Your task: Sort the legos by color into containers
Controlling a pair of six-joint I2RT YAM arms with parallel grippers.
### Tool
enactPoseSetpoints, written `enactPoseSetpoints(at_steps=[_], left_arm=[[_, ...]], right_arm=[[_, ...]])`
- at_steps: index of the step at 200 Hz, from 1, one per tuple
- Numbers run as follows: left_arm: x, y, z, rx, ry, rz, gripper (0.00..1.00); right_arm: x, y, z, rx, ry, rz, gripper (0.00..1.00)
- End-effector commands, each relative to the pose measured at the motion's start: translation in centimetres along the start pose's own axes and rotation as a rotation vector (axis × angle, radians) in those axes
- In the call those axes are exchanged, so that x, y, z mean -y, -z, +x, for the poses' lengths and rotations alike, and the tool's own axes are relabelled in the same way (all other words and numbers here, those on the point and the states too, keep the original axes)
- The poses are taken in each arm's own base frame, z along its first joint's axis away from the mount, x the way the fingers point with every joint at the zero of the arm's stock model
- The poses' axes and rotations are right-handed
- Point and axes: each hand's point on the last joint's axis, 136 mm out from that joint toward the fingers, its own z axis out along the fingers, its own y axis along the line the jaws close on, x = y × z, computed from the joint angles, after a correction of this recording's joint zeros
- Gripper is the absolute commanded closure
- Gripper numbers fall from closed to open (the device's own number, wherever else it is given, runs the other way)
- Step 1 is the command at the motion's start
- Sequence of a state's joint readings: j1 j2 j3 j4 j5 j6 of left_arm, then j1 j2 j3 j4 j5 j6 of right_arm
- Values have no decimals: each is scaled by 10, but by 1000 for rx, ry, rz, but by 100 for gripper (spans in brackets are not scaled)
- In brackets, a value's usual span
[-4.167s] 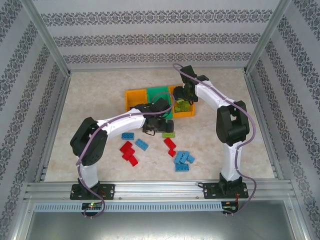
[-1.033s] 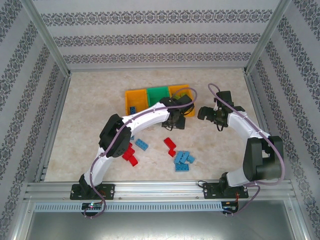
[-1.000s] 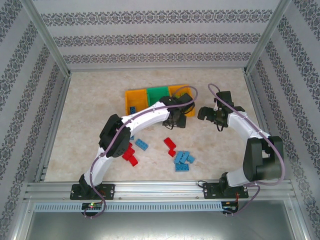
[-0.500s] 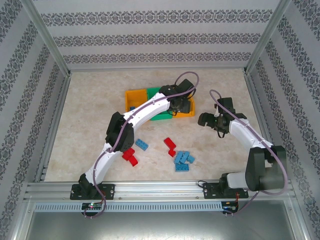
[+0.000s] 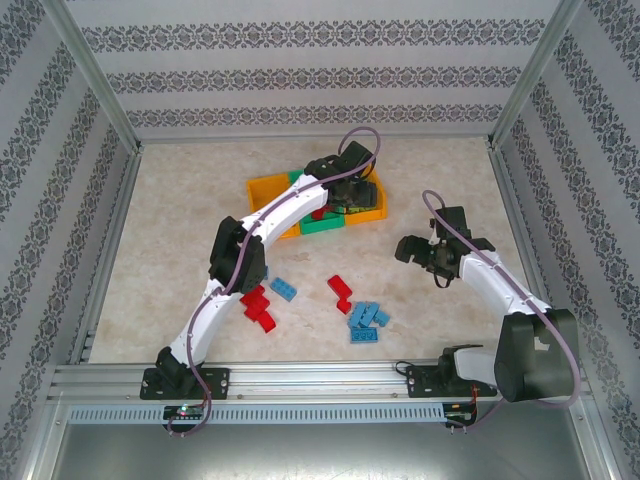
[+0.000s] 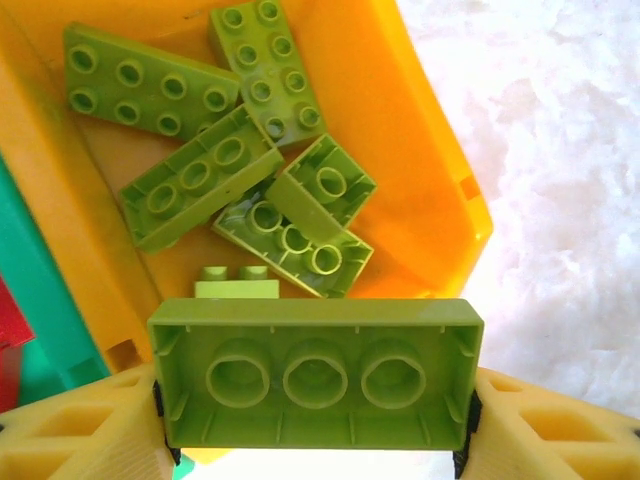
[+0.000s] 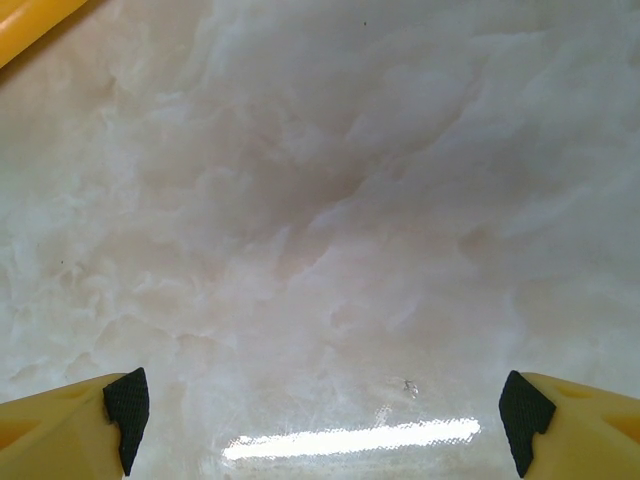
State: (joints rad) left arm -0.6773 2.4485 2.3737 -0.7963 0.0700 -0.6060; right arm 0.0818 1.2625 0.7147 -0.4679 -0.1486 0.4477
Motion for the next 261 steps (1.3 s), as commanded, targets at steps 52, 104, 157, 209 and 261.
enactPoseSetpoints(at_steps=[52,104,157,209,261], left_arm=[[-1,-8,-28,63,151,72,27],[-1,-13,-34,56,207,108,4],[14,14,-41,83,184,148,0],[17,46,-33,104,167,177,1],[3,69,-15,130,144,180,0]], right_arm=[[-5,6,2,1,-12,-4,7],[-9,10,6,4,7,-24,7],[-19,10,29,-38,82,-42,8],[-48,14,74,-123,226,-90,9],[-83,16,108,-137,394,-145,11]])
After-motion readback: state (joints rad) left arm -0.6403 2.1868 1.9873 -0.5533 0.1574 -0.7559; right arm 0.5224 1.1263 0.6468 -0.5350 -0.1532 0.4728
